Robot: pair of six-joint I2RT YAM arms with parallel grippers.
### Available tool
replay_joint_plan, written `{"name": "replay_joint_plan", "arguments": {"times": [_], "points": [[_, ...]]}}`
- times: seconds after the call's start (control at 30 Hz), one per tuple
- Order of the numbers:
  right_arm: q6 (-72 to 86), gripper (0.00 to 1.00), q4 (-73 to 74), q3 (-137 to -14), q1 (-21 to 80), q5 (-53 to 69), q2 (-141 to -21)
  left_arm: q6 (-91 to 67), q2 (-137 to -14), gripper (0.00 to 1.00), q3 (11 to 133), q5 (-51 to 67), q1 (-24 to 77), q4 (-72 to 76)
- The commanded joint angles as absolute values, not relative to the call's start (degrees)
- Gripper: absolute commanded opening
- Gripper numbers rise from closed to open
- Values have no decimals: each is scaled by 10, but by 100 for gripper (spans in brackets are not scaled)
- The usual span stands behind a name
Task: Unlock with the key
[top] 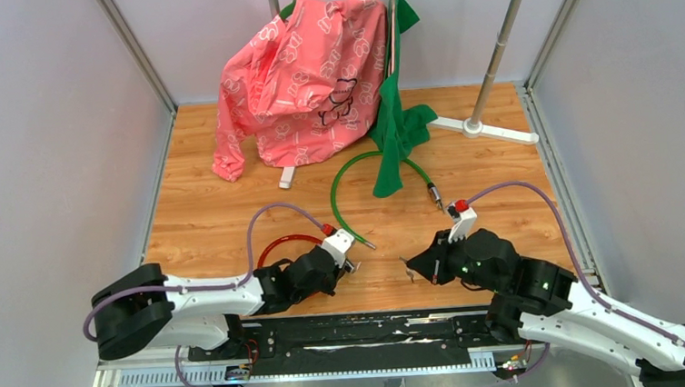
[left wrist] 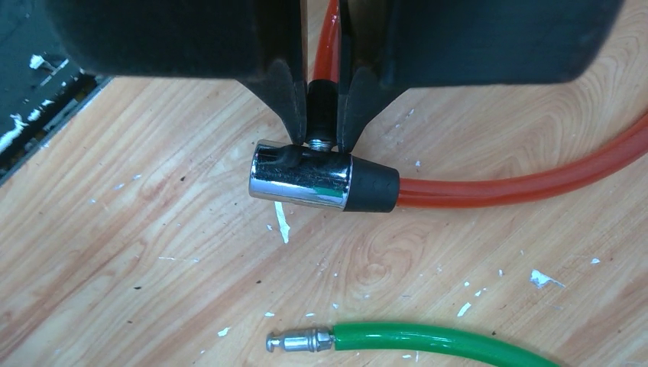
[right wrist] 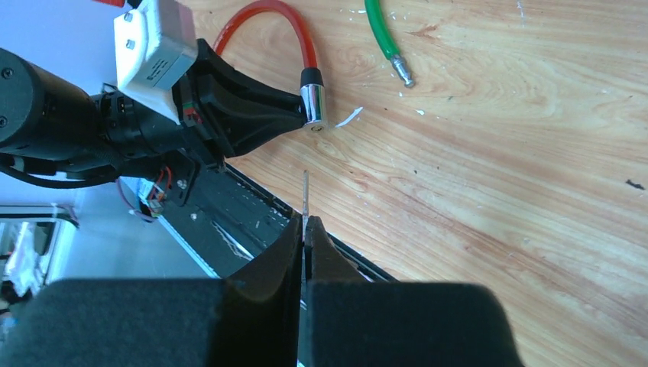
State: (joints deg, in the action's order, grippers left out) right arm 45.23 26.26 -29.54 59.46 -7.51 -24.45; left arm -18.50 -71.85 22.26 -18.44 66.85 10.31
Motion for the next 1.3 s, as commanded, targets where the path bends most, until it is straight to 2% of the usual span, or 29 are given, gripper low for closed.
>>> {"name": "replay_joint_plan", "arguments": {"times": [0.0, 0.43, 0.8, 1.27], "points": [[502, 0, 239, -286, 589, -84, -230, -191, -664, 0, 194, -181, 672, 157], [500, 0, 248, -292, 589, -87, -239, -225, -655, 0, 225, -214, 672, 110], [528, 0, 214, -262, 589, -52, -246, -219, -647, 0, 219, -167, 654, 164], [551, 0, 124, -236, 589, -27, -294, -256, -572, 0, 170, -117, 608, 210]]}}
